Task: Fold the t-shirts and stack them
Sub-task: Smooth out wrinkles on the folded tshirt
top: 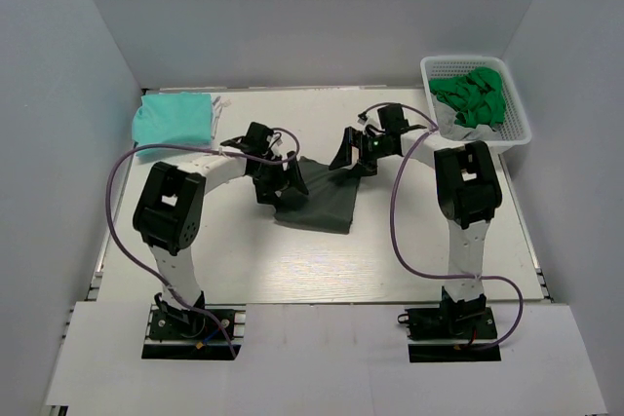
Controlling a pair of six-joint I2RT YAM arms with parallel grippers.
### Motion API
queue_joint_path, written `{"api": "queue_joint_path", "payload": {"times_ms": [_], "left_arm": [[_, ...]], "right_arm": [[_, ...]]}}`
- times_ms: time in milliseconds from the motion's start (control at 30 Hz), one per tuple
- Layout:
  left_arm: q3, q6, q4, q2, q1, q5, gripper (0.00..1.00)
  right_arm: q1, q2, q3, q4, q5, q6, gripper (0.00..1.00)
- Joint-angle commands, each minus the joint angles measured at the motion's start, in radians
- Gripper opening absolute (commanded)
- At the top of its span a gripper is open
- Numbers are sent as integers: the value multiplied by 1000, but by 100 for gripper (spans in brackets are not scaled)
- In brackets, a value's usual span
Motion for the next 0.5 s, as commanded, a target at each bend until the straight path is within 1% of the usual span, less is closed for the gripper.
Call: {"api": "queue_joint_path", "payload": {"times_ms": [0, 67, 100, 167, 200, 233, 300, 333, 400, 433, 467], "left_arm": [[-55, -6, -31, -111, -25, -33, 100], [-44, -6, -40, -154, -36, -82, 100], [-27, -6, -63, -168, -36, -143, 100], [30, -6, -94, -177, -36, -211, 100], [57, 3, -144, -177, -36, -271, 100], [118, 3, -166, -177, -36, -294, 100], [175, 29, -207, -167, -36, -351, 100], [206, 30, -207, -156, -36, -351, 100], [215, 40, -185, -144, -36, -319, 100], [228, 40, -152, -124, -36, -302, 100], [238, 49, -138, -110, -36, -264, 100]], "right_arm": [[15, -52, 18, -108, 78, -125, 90], [27, -92, 22, -136, 80, -133, 90], [32, -104, 22, -152, 69, -141, 90], [41, -172, 6, -169, 86, -145, 90], [41, -189, 2, -176, 97, -147, 90], [42, -251, -7, -176, 104, -141, 90], [47, -305, -31, -182, 123, -138, 90], [49, -321, -40, -191, 124, -141, 90], [62, -380, -57, -212, 120, -138, 90], [70, -400, -122, -200, 111, -124, 90], [76, -458, -150, -168, 80, -113, 90]]}}
